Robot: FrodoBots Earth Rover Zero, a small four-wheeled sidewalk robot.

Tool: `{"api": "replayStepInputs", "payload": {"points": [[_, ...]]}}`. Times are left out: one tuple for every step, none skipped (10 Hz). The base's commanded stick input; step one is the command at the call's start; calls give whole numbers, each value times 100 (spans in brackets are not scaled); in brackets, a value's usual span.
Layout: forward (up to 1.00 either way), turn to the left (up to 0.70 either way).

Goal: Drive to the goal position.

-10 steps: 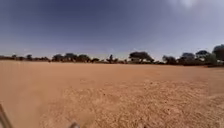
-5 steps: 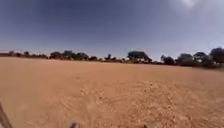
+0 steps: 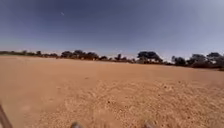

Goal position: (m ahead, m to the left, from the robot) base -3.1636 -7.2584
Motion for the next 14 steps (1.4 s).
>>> {"api": "replayStepInputs", "payload": {"points": [[45, 27], [45, 27], [45, 27], [45, 27], [44, 26], [41, 25], [40, 24], [37, 91], [36, 90], [33, 83], [33, 83], [33, 83], [33, 82], [32, 81]]}}
